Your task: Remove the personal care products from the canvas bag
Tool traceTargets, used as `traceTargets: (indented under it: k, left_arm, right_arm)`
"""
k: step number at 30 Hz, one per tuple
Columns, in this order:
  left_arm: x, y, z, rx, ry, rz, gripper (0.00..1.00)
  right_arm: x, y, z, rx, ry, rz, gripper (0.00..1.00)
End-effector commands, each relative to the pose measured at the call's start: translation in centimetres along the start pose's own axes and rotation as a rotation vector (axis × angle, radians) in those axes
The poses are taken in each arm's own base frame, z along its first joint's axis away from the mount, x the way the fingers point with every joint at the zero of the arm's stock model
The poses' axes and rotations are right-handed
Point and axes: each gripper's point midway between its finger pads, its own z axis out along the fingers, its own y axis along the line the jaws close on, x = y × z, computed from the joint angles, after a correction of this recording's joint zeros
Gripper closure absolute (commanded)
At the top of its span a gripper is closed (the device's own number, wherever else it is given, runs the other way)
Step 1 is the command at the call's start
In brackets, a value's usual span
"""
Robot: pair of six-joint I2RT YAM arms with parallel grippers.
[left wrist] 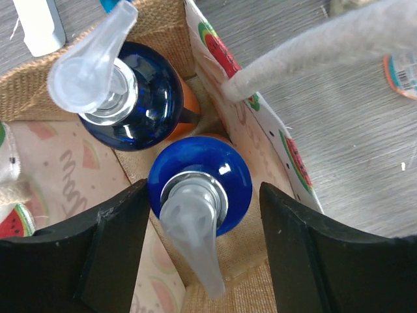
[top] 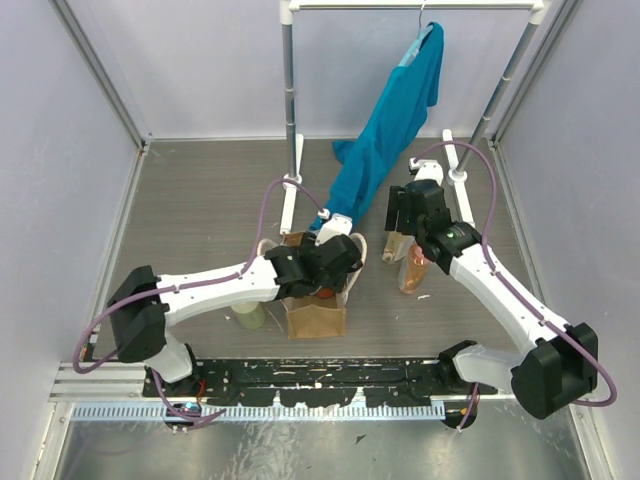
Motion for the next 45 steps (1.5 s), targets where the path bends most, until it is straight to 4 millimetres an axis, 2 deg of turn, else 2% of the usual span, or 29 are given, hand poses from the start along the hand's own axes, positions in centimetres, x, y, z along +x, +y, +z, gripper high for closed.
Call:
traceTargets:
  k: [1,4,5,6,7,9,11,12,15,18,21,25,27,28,30,33,36,40,45]
  left_arm:
    - [-0.6,-0.2,1.0,-0.034,-0.026,-0.019,0.26]
    - [-0.1,0.0,1.6,-0.051,-0.027,-0.030,0.25]
    - [-0.1,0.0,1.7,-0.053,-0.028,-0.032,0.27]
    - [0.0,-0.1,1.8,-0.049,-0.029,-0.032,0.32]
    - [-0.1,-0.2,1.9,-0.041,-0.030,-0.027,0.43]
    - [-0.6,-0.2,1.7,-0.040,-0.042,-0.015,0.78]
    - [-1.8,0.6,0.8,-0.075,-0.057,-0.007,0.98]
    - [-2.8,0.9,0.0,-0.083,-0.074,-0.004,1.00]
    - [-7.4,2.0,-4.2,-0.123,-0.183,-0.010,1.00]
    - [-12.2,4.1,-10.3,-0.169,-0.301,-0.032,1.00]
    - [-15.5,6.2,-15.7,-0.174,-0.395,-0.077,1.00]
    - [-17.3,10.2,-21.1,-0.188,-0.490,-0.184,1.00]
    - [-17.3,12.3,-22.7,-0.217,-0.525,-0.226,1.00]
    - [-17.2,13.8,-24.1,-0.226,-0.555,-0.259,1.00]
    - [-16.6,16.0,-25.4,-0.262,-0.588,-0.295,1.00]
    - [-15.3,17.8,-25.7,-0.310,-0.593,-0.303,1.00]
    - [-13.7,18.6,-24.6,-0.348,-0.565,-0.292,0.98]
    - [-10.6,19.3,-21.6,-0.347,-0.472,-0.330,0.96]
    - [-6.9,18.8,-17.4,-0.318,-0.401,-0.345,0.94]
  right_arm:
    - [-5.1,0.7,-2.6,-0.051,-0.145,0.059,0.27]
    - [-6.0,0.6,-4.0,-0.070,-0.168,0.060,0.25]
    - [-6.3,0.6,-4.5,-0.075,-0.174,0.063,0.25]
    - [-6.6,0.6,-5.0,-0.085,-0.181,0.066,0.24]
    - [-6.9,0.7,-5.5,-0.097,-0.188,0.069,0.24]
    - [-7.4,0.9,-6.6,-0.123,-0.193,0.069,0.24]
    - [-7.8,1.5,-7.8,-0.173,-0.199,0.060,0.25]
    - [-8.0,2.2,-8.5,-0.222,-0.197,0.048,0.25]
    - [-8.3,4.0,-10.4,-0.309,-0.189,-0.008,0.27]
    - [-9.3,6.9,-13.1,-0.389,-0.251,-0.060,0.27]
    - [-10.0,10.1,-15.6,-0.462,-0.315,-0.117,0.28]
    - [-8.9,14.6,-17.0,-0.559,-0.318,-0.209,0.28]
    - [-8.0,16.2,-16.2,-0.571,-0.286,-0.234,0.28]
    - [-7.3,16.9,-15.4,-0.571,-0.259,-0.242,0.28]
    - [-5.7,18.2,-13.5,-0.553,-0.193,-0.262,0.28]
    - [-3.3,19.7,-11.3,-0.548,-0.112,-0.279,0.27]
    - [-1.1,21.0,-9.5,-0.550,-0.042,-0.291,0.27]
    - [1.5,21.8,-7.6,-0.530,0.040,-0.296,0.27]
    - [3.8,21.6,-5.9,-0.490,0.086,-0.291,0.26]
